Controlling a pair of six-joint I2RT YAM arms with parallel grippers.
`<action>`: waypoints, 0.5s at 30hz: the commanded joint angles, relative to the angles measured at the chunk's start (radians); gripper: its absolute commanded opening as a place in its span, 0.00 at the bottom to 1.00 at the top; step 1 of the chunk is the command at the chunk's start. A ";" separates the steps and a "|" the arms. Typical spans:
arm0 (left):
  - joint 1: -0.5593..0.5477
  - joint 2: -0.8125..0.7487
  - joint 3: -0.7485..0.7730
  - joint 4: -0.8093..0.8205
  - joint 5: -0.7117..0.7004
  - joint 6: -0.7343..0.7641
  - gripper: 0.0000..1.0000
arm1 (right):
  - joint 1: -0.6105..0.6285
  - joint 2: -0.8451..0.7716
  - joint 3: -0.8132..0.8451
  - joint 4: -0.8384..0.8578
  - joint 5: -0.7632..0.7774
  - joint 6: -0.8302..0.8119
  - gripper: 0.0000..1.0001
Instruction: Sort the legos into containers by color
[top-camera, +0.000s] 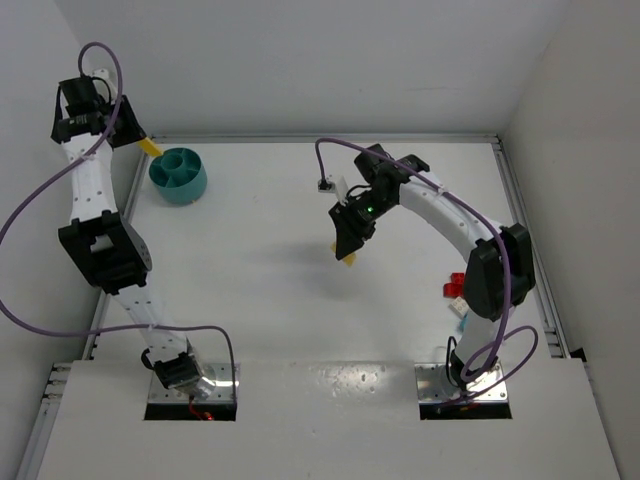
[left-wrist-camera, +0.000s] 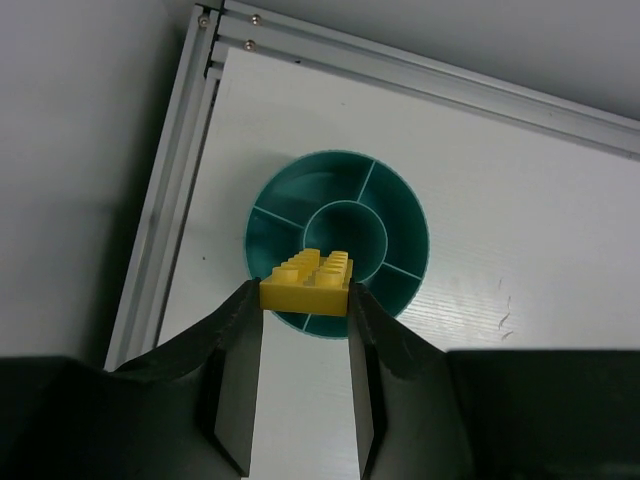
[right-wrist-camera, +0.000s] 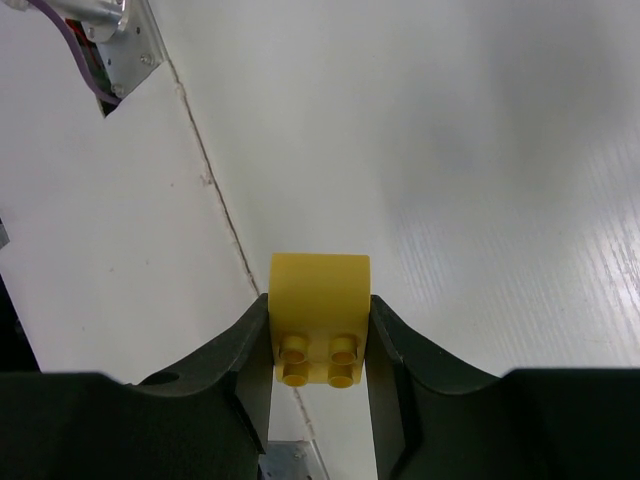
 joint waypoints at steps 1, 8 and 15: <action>0.002 0.021 0.055 -0.020 0.017 -0.025 0.00 | 0.007 -0.007 0.001 0.015 0.000 0.004 0.00; 0.002 0.067 0.065 -0.020 0.063 -0.014 0.00 | 0.016 0.013 0.001 0.015 -0.010 0.004 0.00; 0.002 0.099 0.074 -0.020 0.063 -0.005 0.00 | 0.016 0.013 0.001 0.024 0.000 0.014 0.00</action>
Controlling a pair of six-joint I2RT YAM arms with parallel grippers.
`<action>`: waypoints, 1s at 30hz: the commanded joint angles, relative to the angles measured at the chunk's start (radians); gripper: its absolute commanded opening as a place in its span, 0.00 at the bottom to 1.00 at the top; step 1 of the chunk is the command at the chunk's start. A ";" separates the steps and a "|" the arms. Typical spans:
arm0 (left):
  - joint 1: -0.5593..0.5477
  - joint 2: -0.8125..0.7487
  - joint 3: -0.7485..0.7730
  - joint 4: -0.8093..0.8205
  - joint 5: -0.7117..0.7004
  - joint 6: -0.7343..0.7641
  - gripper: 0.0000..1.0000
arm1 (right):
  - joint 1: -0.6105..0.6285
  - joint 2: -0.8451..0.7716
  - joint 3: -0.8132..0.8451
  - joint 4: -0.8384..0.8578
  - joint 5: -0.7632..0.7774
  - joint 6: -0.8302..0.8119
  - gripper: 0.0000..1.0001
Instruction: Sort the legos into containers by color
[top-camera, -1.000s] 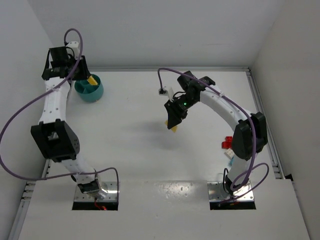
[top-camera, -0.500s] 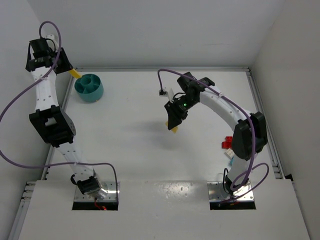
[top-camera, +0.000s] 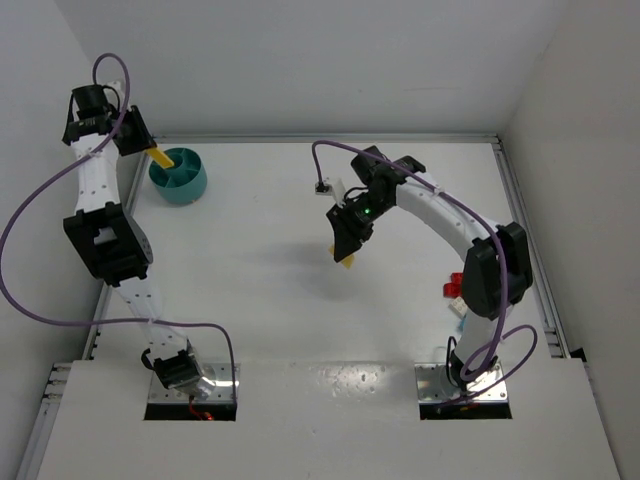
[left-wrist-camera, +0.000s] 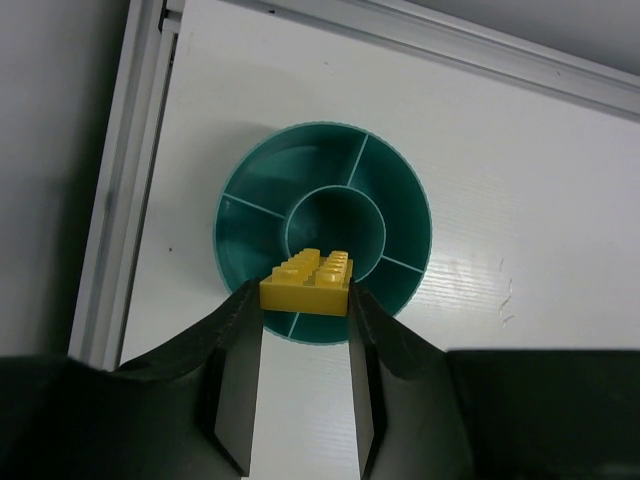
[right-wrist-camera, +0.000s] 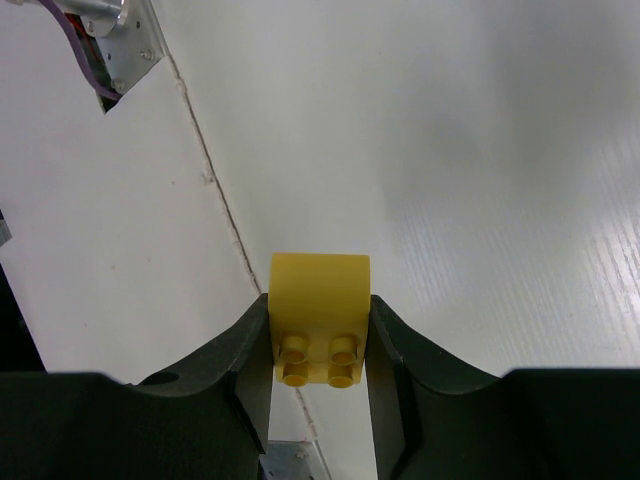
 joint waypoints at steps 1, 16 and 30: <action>-0.009 0.018 0.054 0.012 0.017 0.000 0.00 | 0.004 0.001 0.002 0.023 -0.003 0.010 0.00; -0.057 0.044 0.016 0.021 -0.006 0.055 0.25 | 0.004 0.010 0.002 0.023 0.006 0.010 0.00; -0.012 -0.291 -0.399 0.213 0.671 0.278 0.65 | 0.005 0.003 0.110 -0.259 -0.455 -0.225 0.00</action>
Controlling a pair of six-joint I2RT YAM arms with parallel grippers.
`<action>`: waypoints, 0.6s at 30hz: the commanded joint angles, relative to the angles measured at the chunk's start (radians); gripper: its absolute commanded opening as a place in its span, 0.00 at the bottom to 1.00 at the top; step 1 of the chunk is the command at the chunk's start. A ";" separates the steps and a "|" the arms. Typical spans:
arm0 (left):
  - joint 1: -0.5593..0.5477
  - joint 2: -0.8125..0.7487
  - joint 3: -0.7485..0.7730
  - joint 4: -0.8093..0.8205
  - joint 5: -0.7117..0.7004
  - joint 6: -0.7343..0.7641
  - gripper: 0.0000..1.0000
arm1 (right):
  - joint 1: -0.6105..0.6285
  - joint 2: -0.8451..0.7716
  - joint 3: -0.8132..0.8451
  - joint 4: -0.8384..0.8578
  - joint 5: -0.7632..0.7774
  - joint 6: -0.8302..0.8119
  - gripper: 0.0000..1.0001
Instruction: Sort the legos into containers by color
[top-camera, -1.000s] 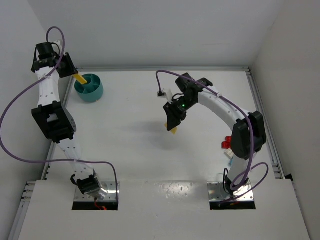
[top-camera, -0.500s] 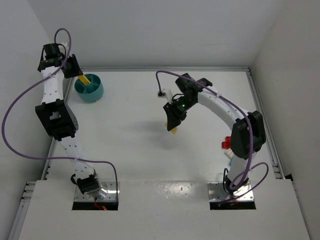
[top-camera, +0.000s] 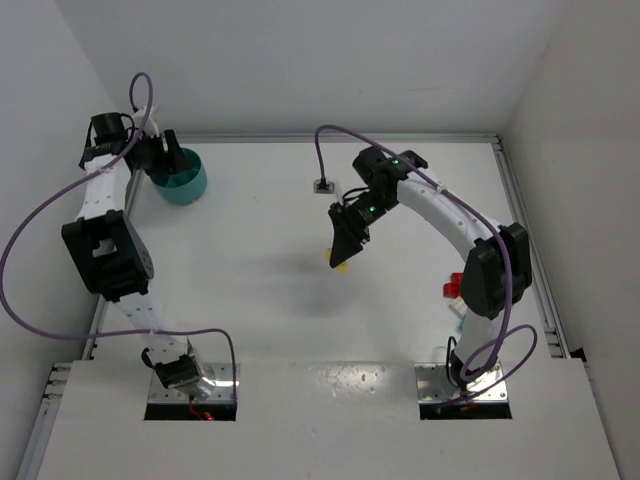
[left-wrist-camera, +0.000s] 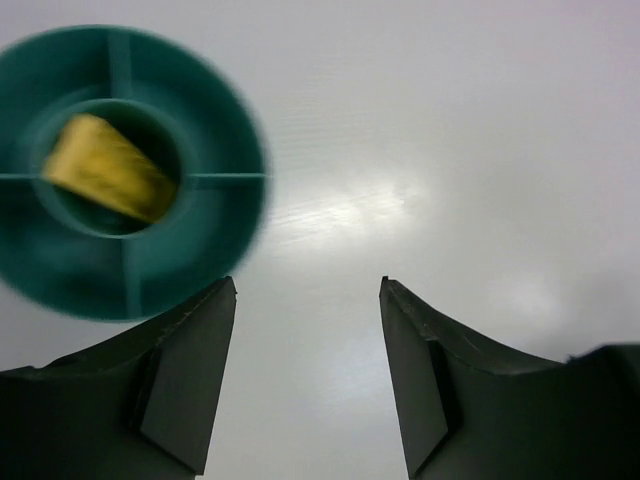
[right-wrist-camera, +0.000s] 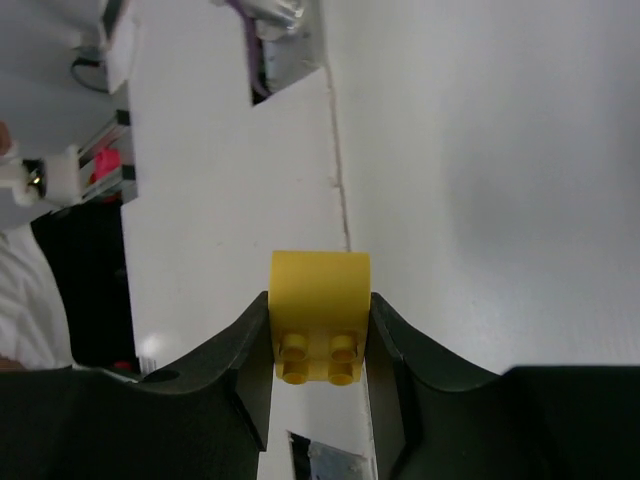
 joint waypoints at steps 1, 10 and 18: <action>-0.002 -0.275 -0.199 0.097 0.477 0.148 0.65 | 0.006 -0.005 0.065 -0.118 -0.208 -0.144 0.00; -0.404 -0.941 -0.787 0.057 0.615 0.523 0.62 | 0.006 -0.119 -0.136 -0.241 -0.470 -0.392 0.00; -0.613 -1.130 -0.818 0.094 0.594 0.462 0.61 | 0.026 -0.068 -0.159 -0.241 -0.597 -0.327 0.07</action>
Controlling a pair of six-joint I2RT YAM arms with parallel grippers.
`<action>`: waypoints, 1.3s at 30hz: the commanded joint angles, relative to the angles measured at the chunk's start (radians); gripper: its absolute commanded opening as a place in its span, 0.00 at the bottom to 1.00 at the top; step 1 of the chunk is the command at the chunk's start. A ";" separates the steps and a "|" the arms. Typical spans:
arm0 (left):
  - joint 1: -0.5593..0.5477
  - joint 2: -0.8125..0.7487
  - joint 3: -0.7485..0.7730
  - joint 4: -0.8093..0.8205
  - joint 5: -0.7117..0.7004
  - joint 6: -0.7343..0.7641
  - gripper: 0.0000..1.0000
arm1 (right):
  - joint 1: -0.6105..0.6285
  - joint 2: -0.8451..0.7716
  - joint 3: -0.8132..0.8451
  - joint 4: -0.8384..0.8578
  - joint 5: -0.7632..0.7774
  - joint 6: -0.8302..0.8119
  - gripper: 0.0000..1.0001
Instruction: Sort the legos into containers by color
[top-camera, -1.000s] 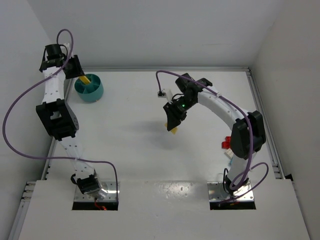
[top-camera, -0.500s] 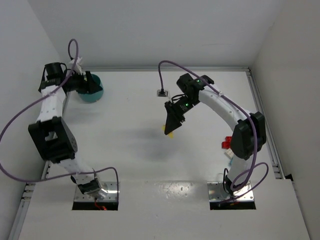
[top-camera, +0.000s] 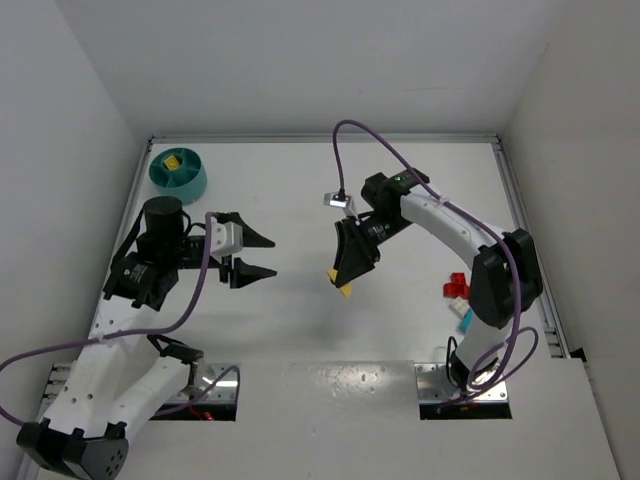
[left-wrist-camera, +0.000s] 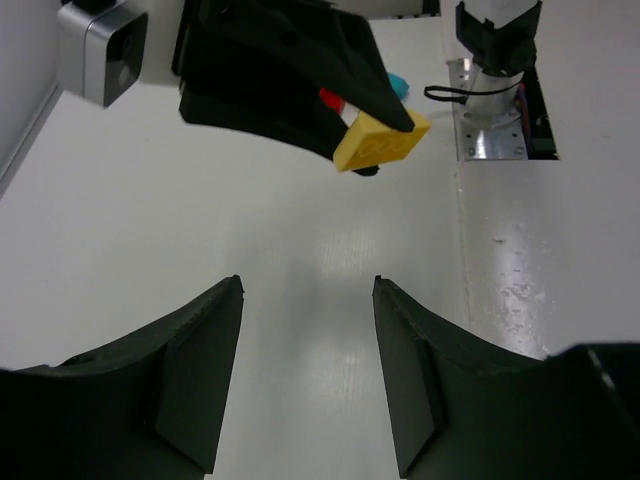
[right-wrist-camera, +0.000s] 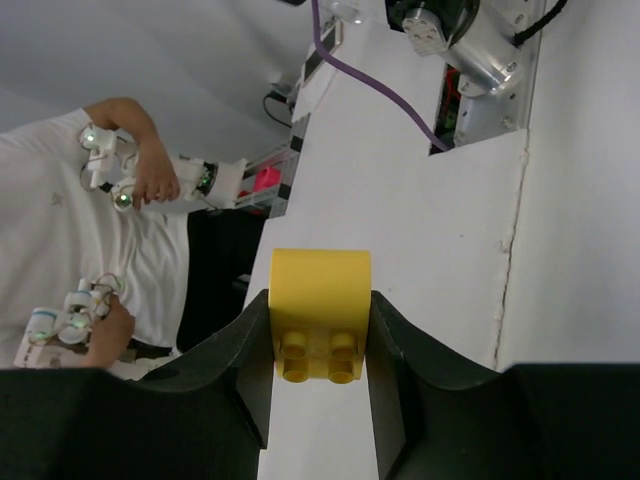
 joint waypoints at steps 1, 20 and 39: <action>-0.044 0.017 0.028 0.051 0.057 0.018 0.60 | 0.019 0.025 0.027 -0.055 -0.150 -0.012 0.09; -0.307 0.103 0.094 0.051 0.017 -0.009 0.49 | 0.177 0.145 0.226 -0.055 -0.110 0.063 0.06; -0.354 0.131 0.043 -0.005 -0.041 0.067 0.51 | 0.215 0.098 0.226 -0.055 -0.092 0.063 0.05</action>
